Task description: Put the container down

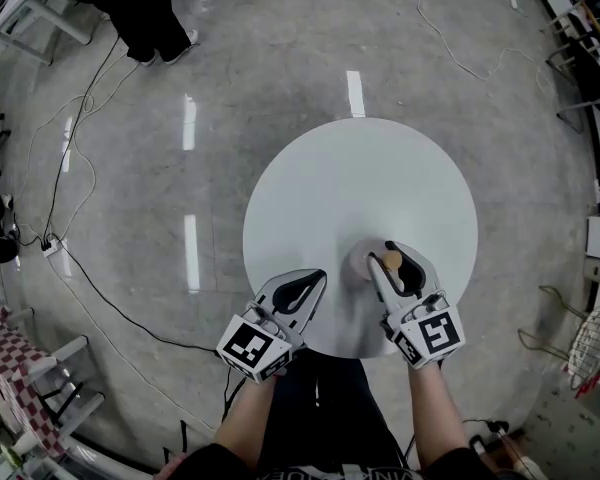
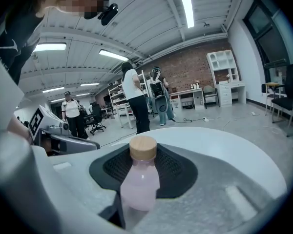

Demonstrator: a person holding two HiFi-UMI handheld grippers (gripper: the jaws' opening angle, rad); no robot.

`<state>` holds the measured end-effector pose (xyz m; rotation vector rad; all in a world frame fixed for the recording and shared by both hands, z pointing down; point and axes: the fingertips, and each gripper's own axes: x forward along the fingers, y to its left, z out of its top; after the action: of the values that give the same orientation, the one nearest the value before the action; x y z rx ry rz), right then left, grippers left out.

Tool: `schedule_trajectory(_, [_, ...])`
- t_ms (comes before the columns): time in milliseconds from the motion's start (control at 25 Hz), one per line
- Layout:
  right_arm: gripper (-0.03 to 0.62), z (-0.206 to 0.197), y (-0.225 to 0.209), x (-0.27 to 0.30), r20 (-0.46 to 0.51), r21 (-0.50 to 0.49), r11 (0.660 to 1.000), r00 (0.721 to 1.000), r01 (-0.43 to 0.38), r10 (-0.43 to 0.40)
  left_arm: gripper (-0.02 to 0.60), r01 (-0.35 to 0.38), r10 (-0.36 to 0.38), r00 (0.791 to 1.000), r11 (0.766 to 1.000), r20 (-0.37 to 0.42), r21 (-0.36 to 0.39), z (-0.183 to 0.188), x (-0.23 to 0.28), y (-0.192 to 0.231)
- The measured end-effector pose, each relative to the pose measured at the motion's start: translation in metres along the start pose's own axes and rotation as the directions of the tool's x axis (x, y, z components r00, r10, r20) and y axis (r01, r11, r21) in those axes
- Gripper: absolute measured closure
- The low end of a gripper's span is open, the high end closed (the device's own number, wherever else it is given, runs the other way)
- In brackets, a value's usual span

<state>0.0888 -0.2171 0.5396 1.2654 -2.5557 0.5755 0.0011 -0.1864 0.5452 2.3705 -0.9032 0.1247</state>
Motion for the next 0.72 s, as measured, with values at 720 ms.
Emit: schedule_trajectory(720, [0.458, -0.007, 0.005, 0.008, -0.012, -0.088, 0.996, 1.000, 0.000, -0.001, 0.568, -0.012, 0.012, 1.000, 0.999, 0.005, -0.035, -0.012, -0.009, 0.003])
